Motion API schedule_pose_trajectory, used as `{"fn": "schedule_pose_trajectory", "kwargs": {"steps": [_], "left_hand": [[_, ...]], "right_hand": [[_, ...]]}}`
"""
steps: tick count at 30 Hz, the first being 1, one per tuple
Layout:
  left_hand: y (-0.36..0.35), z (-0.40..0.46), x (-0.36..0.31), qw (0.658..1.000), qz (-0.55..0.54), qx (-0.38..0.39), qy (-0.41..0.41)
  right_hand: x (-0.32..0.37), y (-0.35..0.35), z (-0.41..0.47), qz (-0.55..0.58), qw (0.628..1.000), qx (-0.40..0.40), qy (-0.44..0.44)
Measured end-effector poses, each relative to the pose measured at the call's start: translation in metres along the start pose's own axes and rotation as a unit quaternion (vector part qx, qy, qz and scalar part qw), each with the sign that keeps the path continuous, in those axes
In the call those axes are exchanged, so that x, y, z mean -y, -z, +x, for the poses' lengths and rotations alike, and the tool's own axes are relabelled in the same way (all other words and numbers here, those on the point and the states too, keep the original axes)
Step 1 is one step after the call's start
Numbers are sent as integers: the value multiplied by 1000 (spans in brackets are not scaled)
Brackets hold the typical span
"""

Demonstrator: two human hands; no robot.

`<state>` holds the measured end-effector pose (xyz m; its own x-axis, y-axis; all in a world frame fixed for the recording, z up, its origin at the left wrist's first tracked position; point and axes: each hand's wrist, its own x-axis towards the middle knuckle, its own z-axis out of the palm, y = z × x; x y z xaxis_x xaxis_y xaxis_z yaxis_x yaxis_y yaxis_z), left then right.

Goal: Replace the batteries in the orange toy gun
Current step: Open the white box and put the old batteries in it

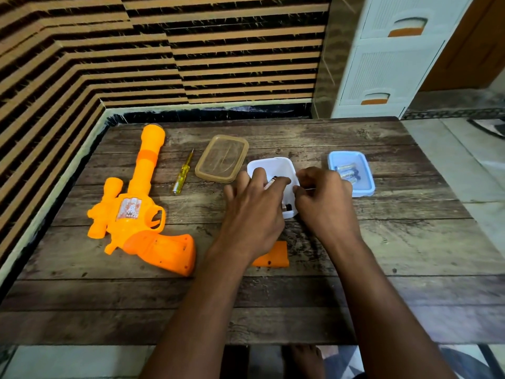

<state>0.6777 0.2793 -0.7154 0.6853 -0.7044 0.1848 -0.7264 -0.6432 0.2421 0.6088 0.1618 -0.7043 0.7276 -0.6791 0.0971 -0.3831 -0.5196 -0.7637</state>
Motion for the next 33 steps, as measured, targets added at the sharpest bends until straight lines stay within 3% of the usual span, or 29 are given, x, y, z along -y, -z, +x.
{"fn": "schedule_pose_trajectory", "kwargs": {"steps": [10,18,22,25,27,30,33], "left_hand": [[-8,3,5,998,-56,7,22],[-13,7,14,989,-132,-70,17],[-8,11,25,946,-252,-189,82],[0,9,35,957,-157,-212,120],[-3,5,41,980,-77,-130,132],[-3,0,47,987,-15,-25,159],[10,1,40,980,14,-91,176]], "right_hand": [[-2,-1,1,3,1000,0,2],[-2,-2,2,0,1000,3,0],[0,-2,1,-2,1000,-1,-6],[1,-2,0,-3,1000,-4,-3],[1,-1,-2,-6,1000,-7,-1],[3,-1,-2,-5,1000,-3,1],[4,-2,-2,-4,1000,-2,-5]]}}
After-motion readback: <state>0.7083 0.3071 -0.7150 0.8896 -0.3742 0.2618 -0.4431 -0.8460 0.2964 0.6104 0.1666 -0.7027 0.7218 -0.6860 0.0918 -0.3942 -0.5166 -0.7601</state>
